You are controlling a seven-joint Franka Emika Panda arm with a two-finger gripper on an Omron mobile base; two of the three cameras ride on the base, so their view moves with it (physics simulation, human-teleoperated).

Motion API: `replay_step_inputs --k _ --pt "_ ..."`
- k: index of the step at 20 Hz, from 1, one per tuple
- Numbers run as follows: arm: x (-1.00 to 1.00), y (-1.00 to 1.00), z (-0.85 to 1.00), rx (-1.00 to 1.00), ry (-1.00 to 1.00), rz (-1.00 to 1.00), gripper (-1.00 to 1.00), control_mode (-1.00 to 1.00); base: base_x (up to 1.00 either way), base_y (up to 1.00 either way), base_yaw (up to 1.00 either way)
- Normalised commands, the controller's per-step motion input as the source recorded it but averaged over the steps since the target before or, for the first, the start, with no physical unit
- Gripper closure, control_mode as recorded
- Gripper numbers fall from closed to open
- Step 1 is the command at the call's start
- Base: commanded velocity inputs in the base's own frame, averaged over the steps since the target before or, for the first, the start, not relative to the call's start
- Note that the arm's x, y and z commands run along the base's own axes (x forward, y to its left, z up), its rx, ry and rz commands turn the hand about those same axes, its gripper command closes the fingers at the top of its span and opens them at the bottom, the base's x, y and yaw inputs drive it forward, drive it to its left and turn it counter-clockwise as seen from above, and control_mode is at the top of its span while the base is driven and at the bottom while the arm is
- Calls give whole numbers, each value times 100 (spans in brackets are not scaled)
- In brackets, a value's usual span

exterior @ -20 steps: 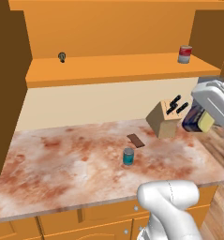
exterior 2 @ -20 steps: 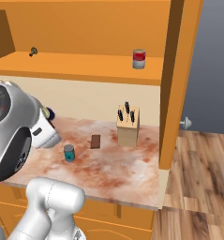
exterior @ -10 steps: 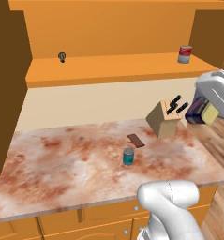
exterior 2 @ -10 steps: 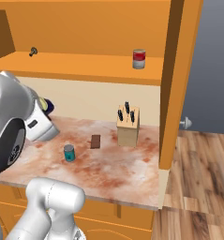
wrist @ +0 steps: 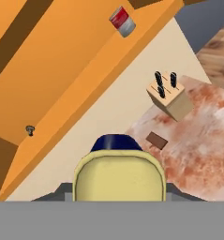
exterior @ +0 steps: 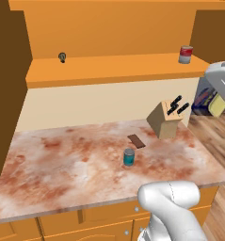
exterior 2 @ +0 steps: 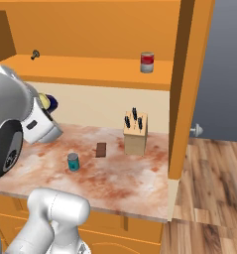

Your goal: Pick the cans from the counter and place them in their designated side in the cabinet.

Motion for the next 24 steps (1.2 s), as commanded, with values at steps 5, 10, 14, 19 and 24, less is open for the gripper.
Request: replay_step_inputs --k 5,10,14,19,24 --pt "0 -2 17 0 -9 -2 100 -100 0 0 0" --pt "0 -6 17 0 -10 -2 100 -100 0 0 0" --pt "0 -7 16 0 -9 -2 100 -100 0 0 0" --pt "3 -7 18 0 -2 -1 100 -100 0 0 0" --pt "6 -6 14 0 0 0 100 -100 0 0 0"
